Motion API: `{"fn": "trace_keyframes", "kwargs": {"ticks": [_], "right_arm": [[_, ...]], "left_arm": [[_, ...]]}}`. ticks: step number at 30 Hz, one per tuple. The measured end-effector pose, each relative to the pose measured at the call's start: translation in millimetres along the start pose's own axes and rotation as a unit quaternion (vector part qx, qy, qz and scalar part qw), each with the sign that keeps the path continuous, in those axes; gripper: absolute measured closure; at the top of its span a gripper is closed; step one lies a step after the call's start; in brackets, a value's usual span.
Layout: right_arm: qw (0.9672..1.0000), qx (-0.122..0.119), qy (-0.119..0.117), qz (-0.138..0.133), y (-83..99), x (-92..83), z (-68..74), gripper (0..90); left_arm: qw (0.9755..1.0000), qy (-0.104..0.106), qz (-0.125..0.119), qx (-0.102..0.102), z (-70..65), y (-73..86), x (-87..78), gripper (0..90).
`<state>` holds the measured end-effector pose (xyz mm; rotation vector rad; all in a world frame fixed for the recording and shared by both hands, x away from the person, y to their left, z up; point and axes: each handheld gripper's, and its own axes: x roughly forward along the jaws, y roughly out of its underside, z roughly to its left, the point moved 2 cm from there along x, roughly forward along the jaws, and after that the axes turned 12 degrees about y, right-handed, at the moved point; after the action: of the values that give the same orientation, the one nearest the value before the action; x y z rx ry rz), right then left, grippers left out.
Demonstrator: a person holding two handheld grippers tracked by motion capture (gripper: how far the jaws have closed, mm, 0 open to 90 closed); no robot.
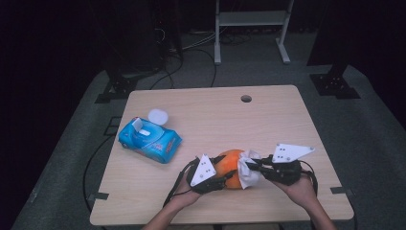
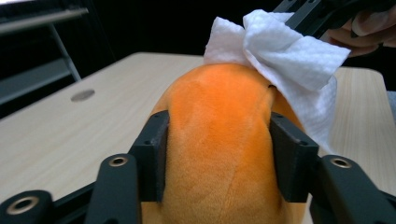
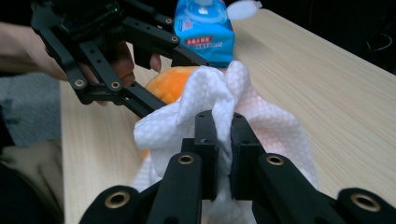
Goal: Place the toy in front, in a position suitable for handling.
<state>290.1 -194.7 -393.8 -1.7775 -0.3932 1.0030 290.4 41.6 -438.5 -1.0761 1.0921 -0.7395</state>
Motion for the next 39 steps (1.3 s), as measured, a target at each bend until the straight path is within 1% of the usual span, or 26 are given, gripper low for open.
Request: {"fn": "trace_keyframes", "kwargs": {"ticks": [1,3,4,5,6,7,9,10,12,14,15,17,18,19,20,21,23,26,27,29,30,31,33,34,36,39], "right_arm": [[1.0000,-0.003,0.003,0.008,1.8,3.0,0.4,83.3],[0.9995,-0.005,0.004,0.031,10.6,10.3,-0.3,83.4],[0.9995,0.000,-0.002,0.033,15.5,12.9,-1.5,83.4],[0.9993,0.012,-0.010,0.033,18.6,13.9,-3.0,83.4],[0.9992,0.015,-0.016,0.034,19.7,13.3,-3.7,83.4],[0.9991,0.012,-0.016,0.037,19.7,11.7,-3.6,83.4],[0.9990,0.002,-0.016,0.041,20.2,9.0,-3.9,83.4],[0.9988,0.002,-0.016,0.046,21.0,7.8,-4.2,83.3],[0.9985,0.006,-0.016,0.051,22.4,5.6,-7.2,83.4],[0.9988,0.006,-0.009,0.048,20.1,3.2,-7.9,83.4],[0.9992,0.005,-0.004,0.041,17.2,2.1,-6.9,83.4],[0.9998,0.005,-0.005,0.021,10.2,1.7,-2.5,83.4],[0.9998,-0.001,-0.003,0.018,7.2,2.6,0.1,83.4],[0.9998,-0.009,0.000,0.017,5.4,4.0,1.7,83.4],[0.9998,-0.008,-0.001,0.019,5.3,5.3,2.3,83.4],[0.9998,-0.005,-0.005,0.021,7.1,6.2,1.4,83.4],[0.9996,0.004,-0.008,0.027,13.3,7.3,-2.9,83.5],[0.9991,0.011,0.003,0.040,21.3,4.4,-11.9,83.5],[0.9989,0.012,0.011,0.043,21.6,2.4,-13.8,83.4],[0.9992,0.012,0.019,0.034,18.5,-1.5,-13.5,83.4],[0.9995,0.015,0.016,0.023,15.3,-2.8,-11.7,83.4],[0.9998,0.012,0.010,0.012,11.3,-2.9,-9.4,83.3],[1.0000,0.003,0.008,0.001,4.3,-0.9,-3.0,83.2],[1.0000,0.000,0.005,0.001,2.7,1.0,-0.4,83.2],[0.9999,-0.007,0.002,0.011,4.5,5.9,1.6,83.3],[0.9998,0.005,-0.008,0.017,11.6,8.9,-1.4,83.4]], "left_arm": [[0.9999,0.005,0.009,-0.009,1.5,4.1,0.9,42.7],[0.9993,0.015,0.008,-0.033,5.2,9.1,-0.3,35.5],[0.9988,0.022,0.011,-0.042,6.9,9.0,-1.5,31.0],[0.9983,0.030,0.014,-0.049,7.9,8.1,-3.2,26.9],[0.9978,0.034,0.014,-0.055,8.6,7.5,-5.0,23.7],[0.9975,0.035,0.017,-0.060,10.1,7.8,-6.8,20.5],[0.9960,0.039,0.020,-0.077,13.7,10.3,-9.0,17.8],[0.9952,0.045,0.021,-0.084,14.7,11.7,-9.8,18.9],[0.9962,0.045,0.020,-0.072,13.0,12.3,-9.2,28.6],[0.9967,0.046,0.021,-0.063,10.4,10.1,-7.6,34.1],[0.9970,0.048,0.022,-0.057,9.1,9.1,-6.6,34.7],[0.9974,0.052,0.026,-0.042,5.6,8.1,-3.6,35.2],[0.9976,0.051,0.026,-0.040,4.3,8.1,-2.7,35.2],[0.9976,0.050,0.029,-0.039,3.9,8.2,-2.9,35.2],[0.9976,0.049,0.031,-0.036,4.2,8.5,-3.8,35.3],[0.9978,0.047,0.033,-0.034,4.6,9.0,-4.8,35.8],[0.9977,0.047,0.031,-0.037,4.7,10.4,-5.4,36.4],[0.9979,0.046,0.033,-0.032,3.7,9.3,-5.1,36.4],[0.9979,0.047,0.031,-0.032,2.8,8.7,-4.3,36.4],[0.9980,0.049,0.033,-0.024,1.0,7.4,-2.8,36.3],[0.9980,0.049,0.034,-0.019,-0.5,7.0,-1.6,36.2],[0.9981,0.051,0.033,-0.016,-2.3,6.6,-0.2,36.1],[0.9979,0.052,0.037,-0.007,-5.8,5.7,1.7,35.6],[0.9979,0.053,0.037,-0.005,-7.2,5.3,2.2,35.1],[0.9978,0.054,0.038,-0.008,-6.2,5.5,1.2,32.4],[0.9977,0.055,0.031,-0.021,-2.7,7.2,-0.6,23.8]]}}
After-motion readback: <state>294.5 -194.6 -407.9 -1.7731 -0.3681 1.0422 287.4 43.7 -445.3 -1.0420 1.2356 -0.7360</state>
